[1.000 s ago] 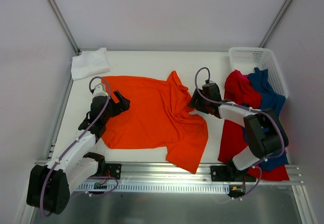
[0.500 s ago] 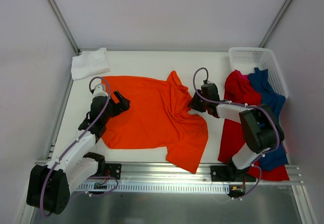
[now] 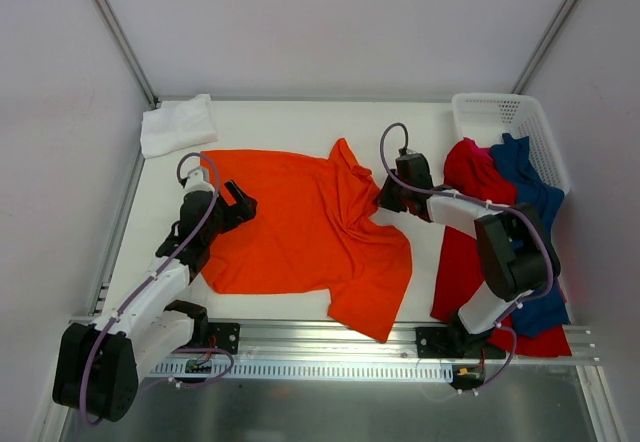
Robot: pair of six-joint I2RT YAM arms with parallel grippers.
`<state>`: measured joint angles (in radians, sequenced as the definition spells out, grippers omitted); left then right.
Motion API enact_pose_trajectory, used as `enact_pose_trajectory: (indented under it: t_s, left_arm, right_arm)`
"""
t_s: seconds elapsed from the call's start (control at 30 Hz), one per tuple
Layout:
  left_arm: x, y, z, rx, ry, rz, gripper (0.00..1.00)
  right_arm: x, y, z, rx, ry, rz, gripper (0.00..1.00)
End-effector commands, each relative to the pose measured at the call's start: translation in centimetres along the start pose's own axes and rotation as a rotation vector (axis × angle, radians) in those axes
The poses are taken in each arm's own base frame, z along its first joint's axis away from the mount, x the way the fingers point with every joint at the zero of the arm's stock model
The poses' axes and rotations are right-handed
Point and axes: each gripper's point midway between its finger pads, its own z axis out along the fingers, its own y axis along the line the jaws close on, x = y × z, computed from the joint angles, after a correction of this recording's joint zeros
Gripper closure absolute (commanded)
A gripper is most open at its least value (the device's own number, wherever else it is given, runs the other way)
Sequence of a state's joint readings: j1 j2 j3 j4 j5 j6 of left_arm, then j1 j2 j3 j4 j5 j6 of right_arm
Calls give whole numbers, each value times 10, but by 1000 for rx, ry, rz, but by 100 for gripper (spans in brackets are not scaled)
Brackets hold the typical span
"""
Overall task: Fold and stack the t-shirts
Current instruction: Flatten the tshirt out
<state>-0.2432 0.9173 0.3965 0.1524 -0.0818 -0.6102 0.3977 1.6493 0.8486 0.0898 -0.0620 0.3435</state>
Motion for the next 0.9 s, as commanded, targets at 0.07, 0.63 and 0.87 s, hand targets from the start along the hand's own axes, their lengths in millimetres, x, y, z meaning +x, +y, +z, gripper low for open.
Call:
enact_pose_trajectory:
  t_s: [0.07, 0.63, 0.87]
  left_arm:
    - [-7, -4, 2, 14, -36, 11, 6]
    - [-6, -2, 7, 6, -38, 13, 6]
    - [-5, 0, 5, 4, -41, 12, 6]
  right_arm:
    - [-39, 13, -10, 20, -47, -72, 100]
    - [-83, 5, -34, 149, -145, -173, 99]
    - [-102, -64, -78, 509, -309, -110, 99]
